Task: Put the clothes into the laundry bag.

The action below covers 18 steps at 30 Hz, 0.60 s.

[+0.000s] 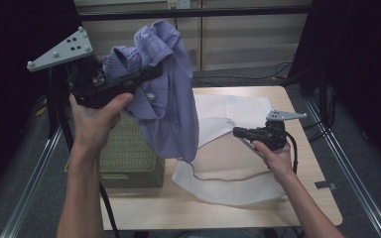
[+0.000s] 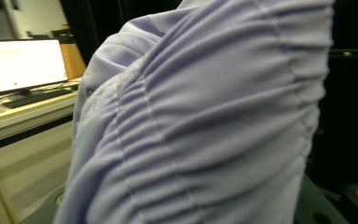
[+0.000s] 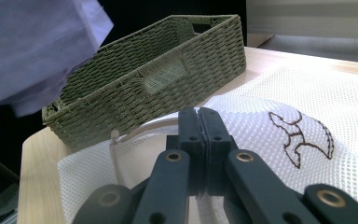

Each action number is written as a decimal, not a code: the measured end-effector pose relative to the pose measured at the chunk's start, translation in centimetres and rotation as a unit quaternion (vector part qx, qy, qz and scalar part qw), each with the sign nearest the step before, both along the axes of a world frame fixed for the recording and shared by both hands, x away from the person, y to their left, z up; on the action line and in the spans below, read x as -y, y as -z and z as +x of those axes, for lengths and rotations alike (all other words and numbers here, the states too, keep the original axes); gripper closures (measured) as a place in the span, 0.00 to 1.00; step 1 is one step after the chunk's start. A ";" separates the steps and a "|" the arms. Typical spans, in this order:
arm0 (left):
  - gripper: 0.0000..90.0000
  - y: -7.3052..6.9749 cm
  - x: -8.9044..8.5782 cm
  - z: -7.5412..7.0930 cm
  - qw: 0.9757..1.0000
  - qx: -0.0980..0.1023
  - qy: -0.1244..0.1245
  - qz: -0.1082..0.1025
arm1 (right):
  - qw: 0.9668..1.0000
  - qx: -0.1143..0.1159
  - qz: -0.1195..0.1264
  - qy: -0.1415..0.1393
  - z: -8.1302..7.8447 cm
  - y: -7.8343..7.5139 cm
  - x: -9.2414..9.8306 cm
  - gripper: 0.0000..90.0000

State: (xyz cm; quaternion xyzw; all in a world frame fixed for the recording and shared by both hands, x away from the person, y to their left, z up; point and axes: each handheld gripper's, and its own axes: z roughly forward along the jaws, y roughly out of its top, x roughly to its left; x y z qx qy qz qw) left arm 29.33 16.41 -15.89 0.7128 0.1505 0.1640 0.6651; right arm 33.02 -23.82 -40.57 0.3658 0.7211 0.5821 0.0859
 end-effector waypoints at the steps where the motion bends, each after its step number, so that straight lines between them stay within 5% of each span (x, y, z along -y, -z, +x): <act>1: 0.80 0.0 0.4 -0.2 1.000 0.002 0.003 0.003 | 1.000 0.001 0.001 -0.001 0.0 0.0 0.0 0.99; 18: 0.79 1.5 4.3 0.0 0.997 -0.020 0.074 0.003 | 1.000 0.002 0.002 -0.001 0.1 0.0 0.0 0.99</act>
